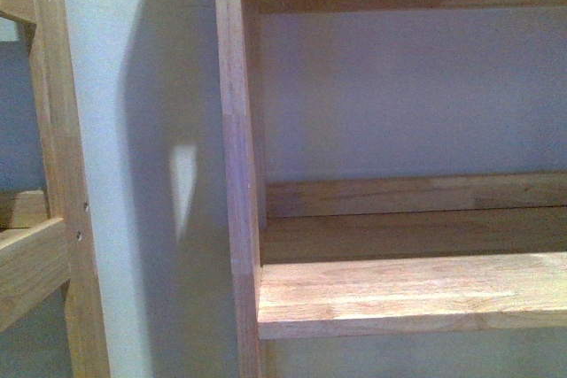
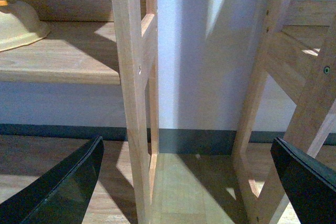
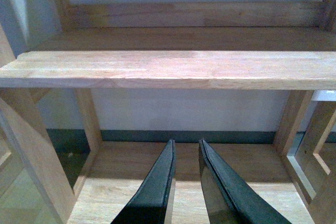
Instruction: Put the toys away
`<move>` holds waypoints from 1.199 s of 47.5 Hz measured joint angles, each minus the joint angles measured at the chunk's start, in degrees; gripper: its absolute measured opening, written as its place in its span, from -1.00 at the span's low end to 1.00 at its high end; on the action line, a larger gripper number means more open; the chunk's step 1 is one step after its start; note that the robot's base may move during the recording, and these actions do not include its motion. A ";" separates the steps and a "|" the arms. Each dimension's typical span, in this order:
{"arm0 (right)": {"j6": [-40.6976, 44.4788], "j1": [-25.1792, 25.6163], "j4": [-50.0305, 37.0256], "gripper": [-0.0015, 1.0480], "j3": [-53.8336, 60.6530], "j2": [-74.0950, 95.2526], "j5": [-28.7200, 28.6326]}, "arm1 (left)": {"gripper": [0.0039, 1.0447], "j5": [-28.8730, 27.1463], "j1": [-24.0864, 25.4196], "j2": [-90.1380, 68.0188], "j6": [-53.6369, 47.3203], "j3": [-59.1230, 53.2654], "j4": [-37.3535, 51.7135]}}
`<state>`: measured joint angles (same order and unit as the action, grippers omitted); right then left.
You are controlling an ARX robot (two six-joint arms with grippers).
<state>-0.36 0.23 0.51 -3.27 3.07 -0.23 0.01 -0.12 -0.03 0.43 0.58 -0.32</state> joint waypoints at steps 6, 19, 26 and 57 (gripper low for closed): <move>0.00 0.00 -0.04 -0.65 0.61 -0.33 0.02 | 0.89 0.00 0.00 0.00 0.00 0.00 0.00; 0.00 -0.02 -0.26 -0.65 2.49 -2.64 0.02 | 0.89 0.00 0.00 0.00 0.00 0.00 0.00; 0.00 -0.02 -0.26 -0.65 2.49 -2.67 0.02 | 0.89 0.00 0.00 0.00 0.00 0.00 0.00; 0.15 -0.02 -0.26 0.99 2.49 -2.67 0.04 | 0.89 0.00 0.00 0.00 0.00 0.00 0.00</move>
<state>-0.21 0.21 0.25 -0.78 0.40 -0.19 0.01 -0.12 -0.03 0.43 0.58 -0.32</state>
